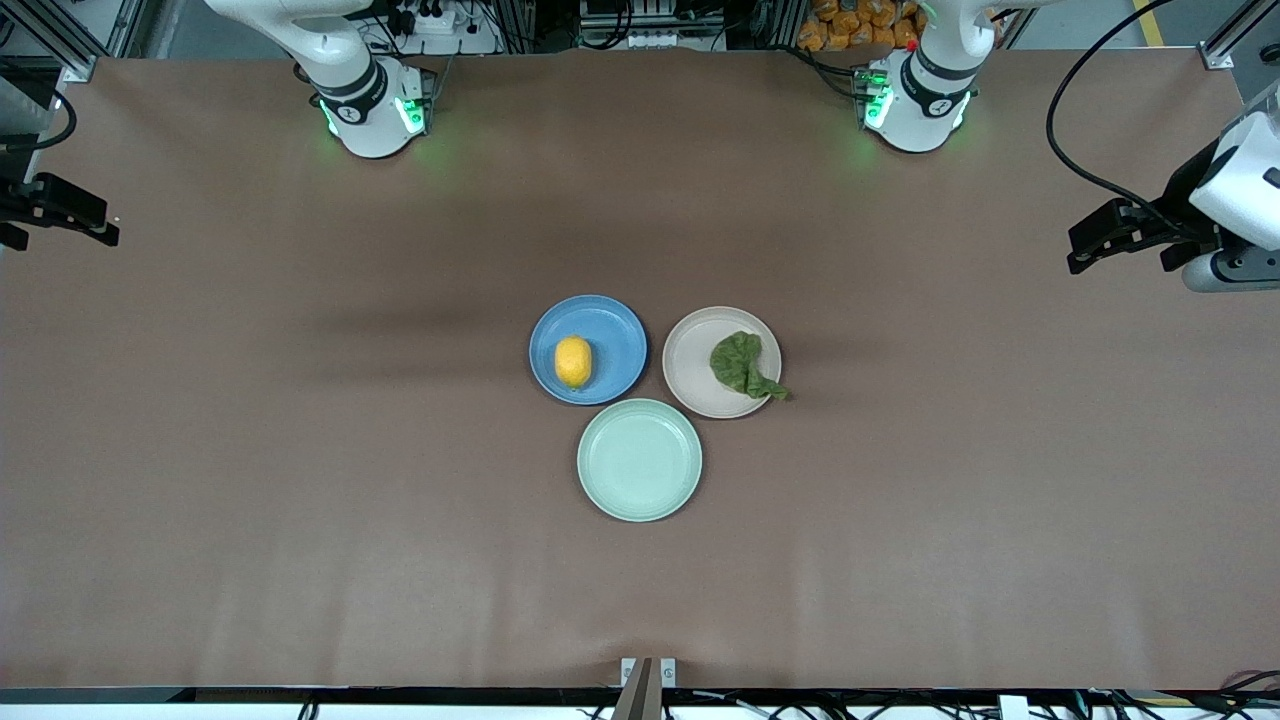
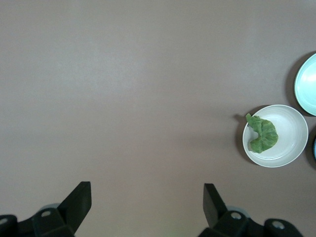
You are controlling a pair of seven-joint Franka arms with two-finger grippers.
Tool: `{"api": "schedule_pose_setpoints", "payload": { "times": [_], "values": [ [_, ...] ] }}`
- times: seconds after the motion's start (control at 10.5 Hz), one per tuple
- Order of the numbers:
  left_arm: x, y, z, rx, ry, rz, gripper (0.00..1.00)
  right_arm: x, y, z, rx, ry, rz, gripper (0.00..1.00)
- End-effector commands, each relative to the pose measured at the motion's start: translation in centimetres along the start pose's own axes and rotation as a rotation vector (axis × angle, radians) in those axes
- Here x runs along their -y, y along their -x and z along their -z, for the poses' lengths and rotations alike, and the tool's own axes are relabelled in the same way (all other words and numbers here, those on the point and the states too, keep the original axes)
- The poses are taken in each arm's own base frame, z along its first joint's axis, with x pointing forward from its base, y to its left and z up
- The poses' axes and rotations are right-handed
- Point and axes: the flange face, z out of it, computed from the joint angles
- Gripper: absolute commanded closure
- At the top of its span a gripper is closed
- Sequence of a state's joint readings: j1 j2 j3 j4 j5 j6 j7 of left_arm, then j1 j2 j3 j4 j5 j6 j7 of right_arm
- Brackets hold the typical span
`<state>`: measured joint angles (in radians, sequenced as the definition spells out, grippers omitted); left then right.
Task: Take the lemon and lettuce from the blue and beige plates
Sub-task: 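Move both grippers from rest toward the blue and beige plates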
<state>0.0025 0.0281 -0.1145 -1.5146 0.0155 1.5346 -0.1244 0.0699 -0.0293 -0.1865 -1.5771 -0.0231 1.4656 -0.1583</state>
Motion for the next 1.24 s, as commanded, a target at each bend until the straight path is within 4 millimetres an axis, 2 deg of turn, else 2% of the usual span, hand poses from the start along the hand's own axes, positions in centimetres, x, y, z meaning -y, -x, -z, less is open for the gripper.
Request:
{"api": "schedule_pose_setpoints", "payload": {
  "times": [0.0, 0.29, 0.38, 0.48, 0.76, 0.96, 1.15],
  "values": [
    [0.2, 0.4, 0.8, -0.014, -0.021, -0.030, 0.00, -0.4, -0.1, 0.4, 0.005, -0.004, -0.022, 0.00],
    [0.7, 0.1, 1.4, -0.026, -0.010, -0.013, 0.00, -0.3, -0.1, 0.3, 0.007, -0.006, -0.023, 0.00],
    [1.7, 0.2, 1.4, -0.023, -0.009, 0.002, 0.00, -0.3, -0.1, 0.3, 0.009, -0.006, -0.023, 0.00],
    [1.7, 0.2, 1.0, -0.007, -0.009, 0.005, 0.00, -0.3, -0.1, 0.1, 0.013, -0.007, -0.023, 0.00],
    [1.3, 0.4, -2.5, 0.083, -0.012, 0.047, 0.00, 1.4, -0.9, -1.8, 0.048, -0.008, 0.014, 0.00],
    [0.5, 0.2, -6.2, 0.099, 0.047, 0.072, 0.00, 2.7, -2.8, -4.9, 0.109, -0.003, 0.034, 0.00],
    [-2.3, 0.2, -9.1, 0.102, 0.044, 0.061, 0.00, 5.7, -3.8, -6.6, 0.137, 0.003, 0.086, 0.00]
  ]
}}
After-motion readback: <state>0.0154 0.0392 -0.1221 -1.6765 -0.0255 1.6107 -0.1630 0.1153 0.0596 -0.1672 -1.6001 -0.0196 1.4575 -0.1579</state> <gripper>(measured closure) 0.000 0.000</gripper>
